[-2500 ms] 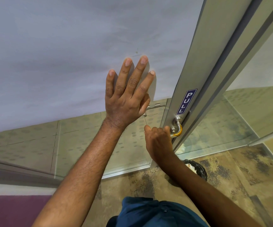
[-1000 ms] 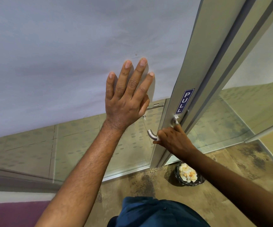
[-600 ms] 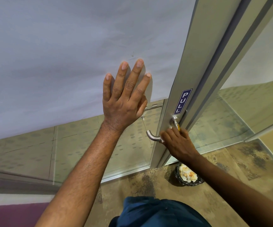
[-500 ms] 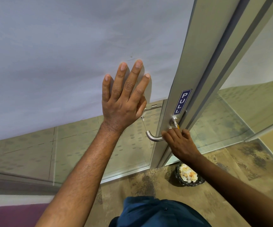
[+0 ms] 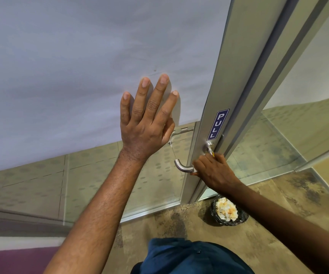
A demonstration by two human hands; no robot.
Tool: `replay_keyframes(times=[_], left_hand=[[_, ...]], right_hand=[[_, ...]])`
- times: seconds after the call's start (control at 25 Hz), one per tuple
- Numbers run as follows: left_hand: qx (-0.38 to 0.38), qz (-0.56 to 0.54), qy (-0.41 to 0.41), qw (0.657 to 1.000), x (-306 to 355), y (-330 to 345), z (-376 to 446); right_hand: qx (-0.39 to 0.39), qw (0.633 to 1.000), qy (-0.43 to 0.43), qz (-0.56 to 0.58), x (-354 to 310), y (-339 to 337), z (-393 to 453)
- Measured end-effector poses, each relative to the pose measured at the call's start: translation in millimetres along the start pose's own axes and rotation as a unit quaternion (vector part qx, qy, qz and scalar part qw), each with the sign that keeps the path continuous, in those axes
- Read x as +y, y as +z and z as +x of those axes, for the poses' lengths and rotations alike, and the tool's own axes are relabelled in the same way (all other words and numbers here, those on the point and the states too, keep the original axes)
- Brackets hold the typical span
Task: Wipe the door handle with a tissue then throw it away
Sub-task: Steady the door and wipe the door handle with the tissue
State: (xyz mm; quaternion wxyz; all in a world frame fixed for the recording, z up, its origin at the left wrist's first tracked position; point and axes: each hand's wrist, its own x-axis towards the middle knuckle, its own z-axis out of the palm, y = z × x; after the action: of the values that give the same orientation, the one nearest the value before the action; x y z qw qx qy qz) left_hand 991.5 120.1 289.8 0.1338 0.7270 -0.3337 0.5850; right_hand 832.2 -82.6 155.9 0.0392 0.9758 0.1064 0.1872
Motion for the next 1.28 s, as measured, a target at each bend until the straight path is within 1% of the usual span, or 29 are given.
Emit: replay_keyframes(times=[0.12,0.2,0.36,0.44,0.52,0.72,0.76,0.84,0.92,1.0,1.08,1.12,1.24,1.28], left_hand=[[-0.001,0.000,-0.002,1.000,0,0,0],[-0.002,0.004,0.000,1.000,0,-1,0],[0.000,0.004,-0.005,1.000,1,0,-1],[0.001,0.004,-0.005,1.000,2,-1,-1],[0.001,0.003,-0.004,1.000,1,-1,0],[0.002,0.005,-0.003,1.000,1,-1,-1],[0.002,0.004,-0.004,1.000,1,-1,-1],[0.001,0.005,-0.006,1.000,1,-1,-1],[0.002,0.005,-0.006,1.000,2,-1,-1],[0.004,0.005,-0.007,1.000,2,-1,-1],[0.004,0.008,-0.008,1.000,2,-1,-1],[0.003,0.008,-0.008,1.000,2,-1,-1],[0.000,0.008,-0.008,1.000,4,-1,-3],[-0.001,0.007,-0.008,1.000,4,-1,-3]], right_hand=[[0.029,0.999,0.021,-0.034,-6,6,-10],[0.023,0.999,0.015,-0.023,-4,5,-6],[-0.013,1.000,-0.022,0.017,5,1,7],[0.002,1.000,-0.011,0.026,5,3,4],[0.014,0.999,0.022,0.040,0,8,-7],[0.039,0.987,0.145,0.055,-17,13,-34],[0.043,0.983,0.167,0.069,-20,12,-35],[0.058,0.969,0.203,0.131,-25,6,-36],[0.079,0.937,0.257,0.224,-32,1,-38],[0.116,0.877,0.335,0.323,-41,-3,-38],[0.144,0.811,0.420,0.380,-48,-6,-33],[0.151,0.784,0.449,0.401,-50,-7,-30],[0.165,0.715,0.492,0.469,-51,-11,-23],[0.171,0.678,0.513,0.497,-49,-12,-22]])
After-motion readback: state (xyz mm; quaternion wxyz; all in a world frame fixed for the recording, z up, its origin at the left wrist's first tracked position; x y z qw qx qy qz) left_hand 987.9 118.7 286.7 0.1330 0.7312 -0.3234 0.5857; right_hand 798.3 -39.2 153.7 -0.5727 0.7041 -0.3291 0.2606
